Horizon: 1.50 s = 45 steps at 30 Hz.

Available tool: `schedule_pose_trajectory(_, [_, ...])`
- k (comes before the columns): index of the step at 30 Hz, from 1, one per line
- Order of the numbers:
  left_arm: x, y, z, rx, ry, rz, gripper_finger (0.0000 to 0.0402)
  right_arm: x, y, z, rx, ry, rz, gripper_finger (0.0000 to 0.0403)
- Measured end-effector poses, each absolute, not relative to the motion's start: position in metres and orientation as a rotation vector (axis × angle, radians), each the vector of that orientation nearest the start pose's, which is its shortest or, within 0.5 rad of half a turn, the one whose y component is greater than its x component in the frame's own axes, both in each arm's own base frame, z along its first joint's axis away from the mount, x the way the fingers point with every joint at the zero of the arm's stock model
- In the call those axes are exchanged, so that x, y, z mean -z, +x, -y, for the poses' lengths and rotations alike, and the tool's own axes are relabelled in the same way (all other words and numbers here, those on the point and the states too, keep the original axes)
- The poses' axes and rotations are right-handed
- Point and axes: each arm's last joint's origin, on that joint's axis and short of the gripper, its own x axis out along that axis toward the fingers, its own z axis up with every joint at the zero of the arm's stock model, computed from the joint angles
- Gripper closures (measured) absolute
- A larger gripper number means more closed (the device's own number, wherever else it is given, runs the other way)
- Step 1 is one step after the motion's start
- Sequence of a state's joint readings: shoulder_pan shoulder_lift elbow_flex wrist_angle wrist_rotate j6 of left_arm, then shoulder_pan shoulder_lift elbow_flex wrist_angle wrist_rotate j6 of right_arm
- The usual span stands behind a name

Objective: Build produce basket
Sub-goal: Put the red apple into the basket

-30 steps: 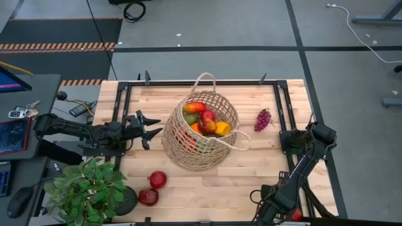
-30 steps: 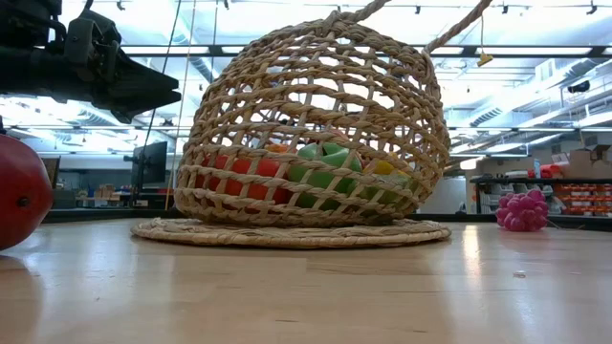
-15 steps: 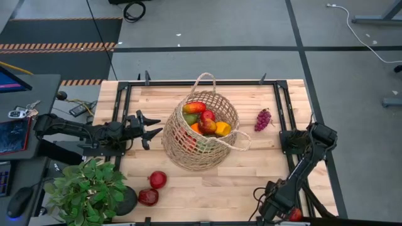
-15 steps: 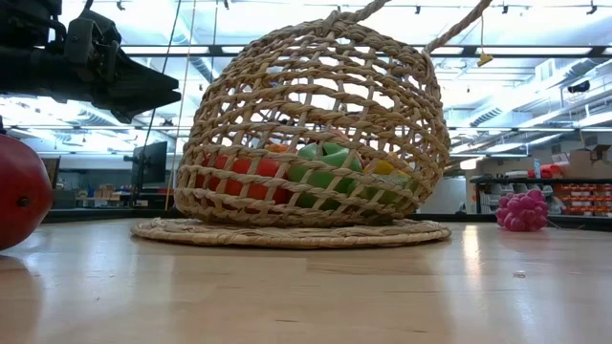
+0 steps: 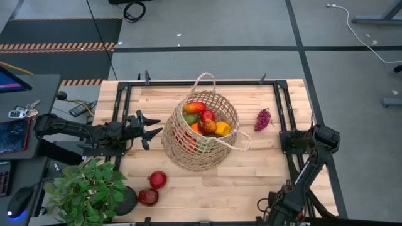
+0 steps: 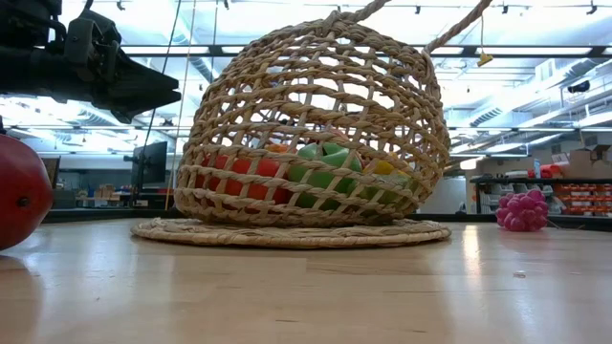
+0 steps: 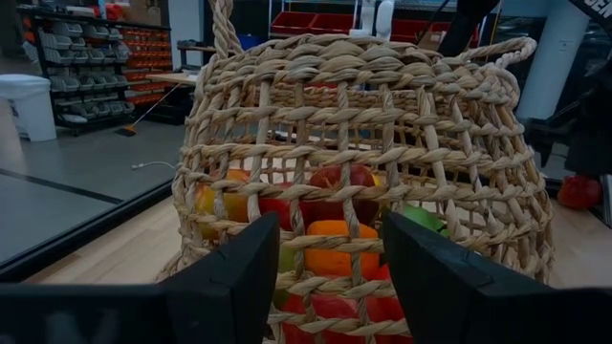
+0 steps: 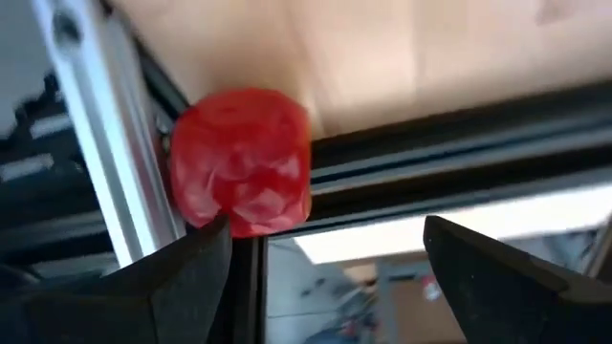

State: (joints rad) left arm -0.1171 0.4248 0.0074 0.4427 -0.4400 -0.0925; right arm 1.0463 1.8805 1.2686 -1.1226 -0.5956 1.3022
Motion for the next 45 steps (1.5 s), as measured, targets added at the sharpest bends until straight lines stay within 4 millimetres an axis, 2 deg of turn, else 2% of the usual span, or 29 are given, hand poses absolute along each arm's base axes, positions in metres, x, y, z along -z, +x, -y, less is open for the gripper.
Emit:
schedule_pose_trajectory(3, [-0.17, 0.122, 0.002, -0.321, -0.099, 0.039, 0.0207, -0.172, 0.141, -0.289, 0.116, 0.266, -2.134, 0.0055])
schedule_pose_trajectory(11, [-0.17, 0.122, 0.002, -0.321, -0.099, 0.039, 0.0208, -0.172, 0.141, -0.289, 0.144, 0.217, -2.053, 0.0055])
schedule_pose_trajectory(16, [-0.17, 0.122, 0.002, -0.321, -0.099, 0.039, 0.0206, -0.169, 0.157, -0.276, 0.327, 0.211, -1.894, 0.0055])
schedule_pose_trajectory(20, [-0.17, 0.122, 0.002, -0.321, -0.099, 0.039, 0.0203, -0.171, 0.173, -0.26, 0.454, 0.261, -1.88, 0.0055])
schedule_pose_trajectory(26, [-0.17, 0.122, 0.002, -0.322, -0.098, 0.039, 0.0208, -0.189, 0.189, -0.254, 0.46, 0.247, -1.877, 0.0055])
schedule_pose_trajectory(31, [-0.17, 0.122, 0.002, -0.321, -0.099, 0.039, 0.0207, -0.211, 0.196, -0.261, 0.428, 0.255, -1.811, 0.0055])
schedule_pose_trajectory(36, [-0.17, 0.122, 0.002, -0.322, -0.099, 0.039, 0.0204, -0.215, 0.185, -0.276, 0.364, 0.321, -1.874, 0.0055])
schedule_pose_trajectory(42, [-0.17, 0.122, 0.002, -0.321, -0.098, 0.039, 0.0209, -0.201, 0.164, -0.282, 0.452, 0.373, -1.989, 0.0055])
schedule_pose_trajectory(45, [-0.17, 0.122, 0.002, -0.322, -0.098, 0.039, 0.0206, -0.19, 0.16, -0.288, 0.417, 0.431, -2.014, 0.0055])
